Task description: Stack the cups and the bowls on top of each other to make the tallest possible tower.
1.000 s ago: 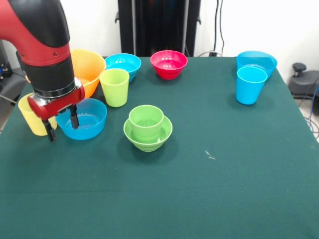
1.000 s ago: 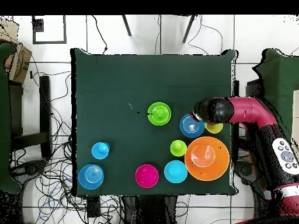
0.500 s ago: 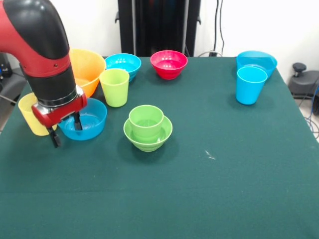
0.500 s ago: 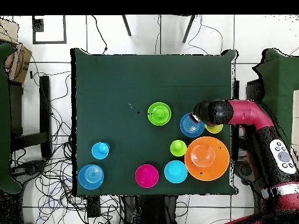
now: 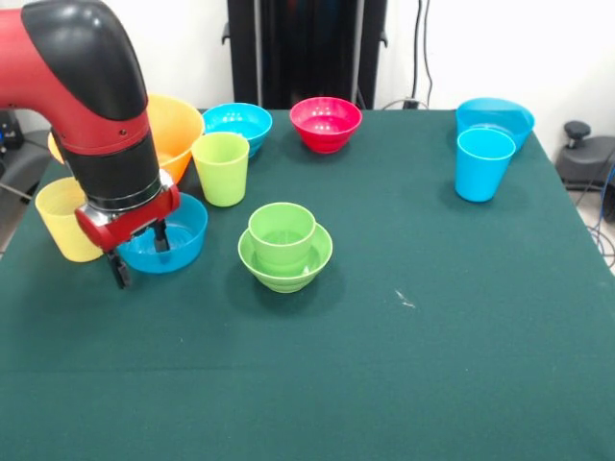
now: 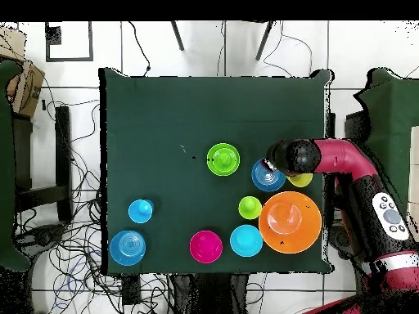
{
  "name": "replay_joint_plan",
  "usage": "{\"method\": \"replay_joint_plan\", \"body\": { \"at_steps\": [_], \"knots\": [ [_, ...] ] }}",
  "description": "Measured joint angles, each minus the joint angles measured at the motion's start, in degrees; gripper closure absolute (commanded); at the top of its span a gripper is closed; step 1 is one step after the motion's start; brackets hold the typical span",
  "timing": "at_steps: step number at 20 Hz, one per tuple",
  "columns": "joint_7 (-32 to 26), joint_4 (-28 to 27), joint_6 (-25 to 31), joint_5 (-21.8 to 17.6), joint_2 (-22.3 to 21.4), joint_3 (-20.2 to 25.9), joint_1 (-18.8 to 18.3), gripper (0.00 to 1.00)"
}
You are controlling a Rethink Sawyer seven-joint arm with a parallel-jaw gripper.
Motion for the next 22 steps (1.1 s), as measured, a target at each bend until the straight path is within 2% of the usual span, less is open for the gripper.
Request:
{"method": "replay_joint_plan", "body": {
  "at_steps": [7,8,22],
  "knots": [
    [0.0,0.0,0.0,-0.1,-0.1,0.0,0.1,0.00],
    [0.0,0.0,0.0,-0.2,-0.2,0.0,0.1,1.00],
    [0.0,0.2,0.0,-0.5,-2.3,0.0,0.1,1.00]
  ]
}}
